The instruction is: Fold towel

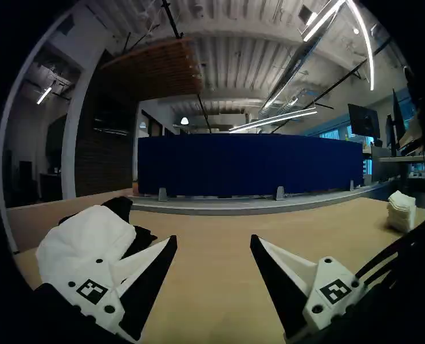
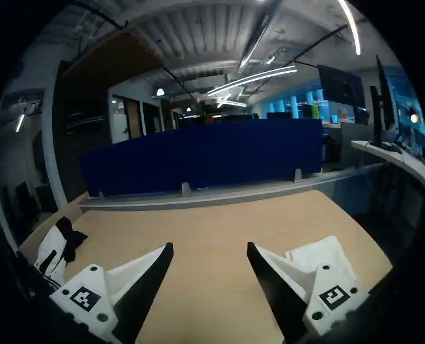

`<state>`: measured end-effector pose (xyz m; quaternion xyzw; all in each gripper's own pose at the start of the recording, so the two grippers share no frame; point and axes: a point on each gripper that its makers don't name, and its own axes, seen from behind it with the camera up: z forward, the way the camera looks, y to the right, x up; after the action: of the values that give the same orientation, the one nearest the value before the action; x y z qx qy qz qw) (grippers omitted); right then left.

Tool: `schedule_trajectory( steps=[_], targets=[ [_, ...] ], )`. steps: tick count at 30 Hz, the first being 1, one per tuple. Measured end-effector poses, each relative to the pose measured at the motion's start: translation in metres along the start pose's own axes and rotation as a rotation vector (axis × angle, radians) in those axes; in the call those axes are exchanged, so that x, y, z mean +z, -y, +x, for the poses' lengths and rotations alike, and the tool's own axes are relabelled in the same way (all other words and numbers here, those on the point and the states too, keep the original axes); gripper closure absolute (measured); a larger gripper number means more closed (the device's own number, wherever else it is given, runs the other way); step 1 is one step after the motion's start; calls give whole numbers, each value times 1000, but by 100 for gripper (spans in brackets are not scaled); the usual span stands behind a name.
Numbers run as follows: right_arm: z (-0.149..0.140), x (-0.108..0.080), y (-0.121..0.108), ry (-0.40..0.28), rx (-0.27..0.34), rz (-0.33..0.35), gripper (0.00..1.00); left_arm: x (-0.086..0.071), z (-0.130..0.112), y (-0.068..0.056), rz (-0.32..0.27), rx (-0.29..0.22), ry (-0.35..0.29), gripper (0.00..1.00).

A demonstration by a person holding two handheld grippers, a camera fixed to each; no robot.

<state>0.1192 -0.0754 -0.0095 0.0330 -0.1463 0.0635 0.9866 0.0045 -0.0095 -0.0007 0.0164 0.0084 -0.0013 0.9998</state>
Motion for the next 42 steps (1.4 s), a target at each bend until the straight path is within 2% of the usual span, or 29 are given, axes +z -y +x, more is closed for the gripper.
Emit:
schedule_trajectory(
  steps=[9, 15, 22, 26, 30, 36, 42],
  targets=[
    [8, -2, 0, -31, 14, 10, 1, 3, -4, -2, 2, 2, 17, 5],
    [28, -6, -4, -81, 5, 14, 0, 3, -4, -2, -1, 3, 17, 5],
    [58, -9, -25, -167, -43, -20, 1, 3, -4, -2, -1, 2, 17, 5],
    [63, -7, -40, -204, -56, -42, 1, 3, -4, -2, -1, 3, 17, 5],
    [53, -4, -50, -220, -64, -39, 1, 3, -4, -1, -1, 2, 17, 5],
    [18, -2, -71, -211, -78, -50, 1, 3, -4, -1, -1, 3, 17, 5],
    [-8, 0, -86, -251, -88, -56, 1, 3, -4, -1, -1, 3, 17, 5]
  ],
)
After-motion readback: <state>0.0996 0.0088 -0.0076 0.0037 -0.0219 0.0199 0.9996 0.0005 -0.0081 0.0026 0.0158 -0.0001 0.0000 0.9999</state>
